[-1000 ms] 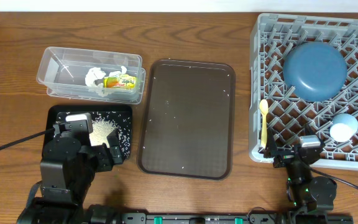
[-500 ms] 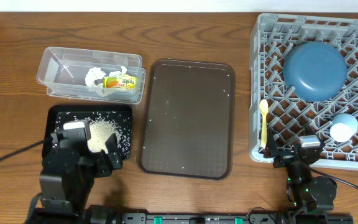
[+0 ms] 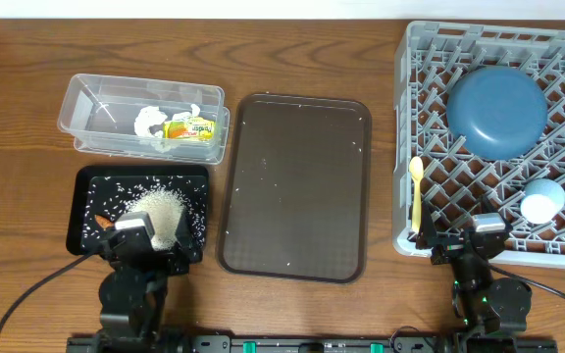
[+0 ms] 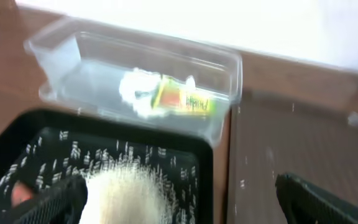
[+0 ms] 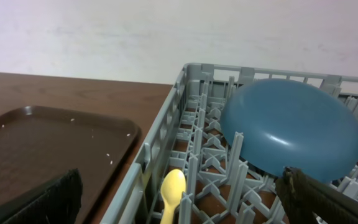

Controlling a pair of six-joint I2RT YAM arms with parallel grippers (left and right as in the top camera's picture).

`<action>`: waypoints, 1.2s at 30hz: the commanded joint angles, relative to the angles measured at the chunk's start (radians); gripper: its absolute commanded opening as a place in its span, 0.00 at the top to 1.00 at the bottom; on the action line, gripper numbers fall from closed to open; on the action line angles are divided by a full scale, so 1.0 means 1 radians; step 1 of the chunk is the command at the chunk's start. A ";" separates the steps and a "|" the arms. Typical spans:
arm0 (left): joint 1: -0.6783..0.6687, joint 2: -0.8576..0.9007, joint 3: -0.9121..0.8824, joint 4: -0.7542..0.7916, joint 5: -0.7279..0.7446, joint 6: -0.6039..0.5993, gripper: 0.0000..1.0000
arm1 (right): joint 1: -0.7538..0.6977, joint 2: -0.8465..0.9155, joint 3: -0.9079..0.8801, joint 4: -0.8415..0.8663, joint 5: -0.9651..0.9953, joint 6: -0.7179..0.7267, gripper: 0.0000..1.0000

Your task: Sort waste into correct bins and load items into the dishwasher rack

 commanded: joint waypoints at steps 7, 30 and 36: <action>0.034 -0.075 -0.208 0.360 -0.012 -0.001 0.01 | -0.013 -0.006 -0.001 -0.003 -0.008 -0.011 0.01; 0.035 -0.072 -0.277 0.358 0.127 0.116 0.02 | -0.013 -0.006 -0.001 -0.003 -0.008 -0.011 0.01; 0.035 -0.072 -0.277 0.358 0.127 0.116 0.02 | -0.013 -0.006 -0.001 -0.003 -0.008 -0.011 0.01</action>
